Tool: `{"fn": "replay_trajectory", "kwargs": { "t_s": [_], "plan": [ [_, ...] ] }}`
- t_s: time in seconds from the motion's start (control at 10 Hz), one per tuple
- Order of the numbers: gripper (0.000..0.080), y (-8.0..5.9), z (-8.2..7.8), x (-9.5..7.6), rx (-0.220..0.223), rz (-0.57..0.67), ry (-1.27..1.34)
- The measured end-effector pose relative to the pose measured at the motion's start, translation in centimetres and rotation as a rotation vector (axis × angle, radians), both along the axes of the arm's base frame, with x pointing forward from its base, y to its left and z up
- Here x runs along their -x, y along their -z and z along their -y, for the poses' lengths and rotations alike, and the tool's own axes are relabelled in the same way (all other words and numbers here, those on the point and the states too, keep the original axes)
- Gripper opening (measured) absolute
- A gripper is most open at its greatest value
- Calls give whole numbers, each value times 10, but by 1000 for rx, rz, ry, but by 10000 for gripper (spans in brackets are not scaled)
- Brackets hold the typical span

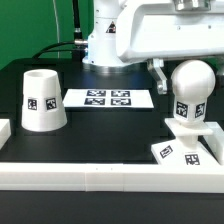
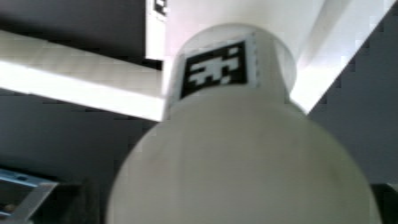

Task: Assemble lamp

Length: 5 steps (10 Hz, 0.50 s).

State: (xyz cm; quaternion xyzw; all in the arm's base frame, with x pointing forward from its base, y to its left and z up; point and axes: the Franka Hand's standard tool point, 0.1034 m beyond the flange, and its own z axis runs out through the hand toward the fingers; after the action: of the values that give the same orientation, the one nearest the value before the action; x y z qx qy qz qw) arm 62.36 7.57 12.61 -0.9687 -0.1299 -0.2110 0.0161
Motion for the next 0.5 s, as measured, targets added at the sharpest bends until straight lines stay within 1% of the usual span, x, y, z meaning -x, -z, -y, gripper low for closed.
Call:
{"fn": "replay_trajectory", "kwargs": {
  "t_s": [0.1, 0.4, 0.5],
  "plan": [
    [698, -3, 0, 1, 0, 2, -1],
    [698, -23, 0, 0, -1, -14, -4],
    [698, -19, 0, 1, -1, -17, -4]
  ]
}}
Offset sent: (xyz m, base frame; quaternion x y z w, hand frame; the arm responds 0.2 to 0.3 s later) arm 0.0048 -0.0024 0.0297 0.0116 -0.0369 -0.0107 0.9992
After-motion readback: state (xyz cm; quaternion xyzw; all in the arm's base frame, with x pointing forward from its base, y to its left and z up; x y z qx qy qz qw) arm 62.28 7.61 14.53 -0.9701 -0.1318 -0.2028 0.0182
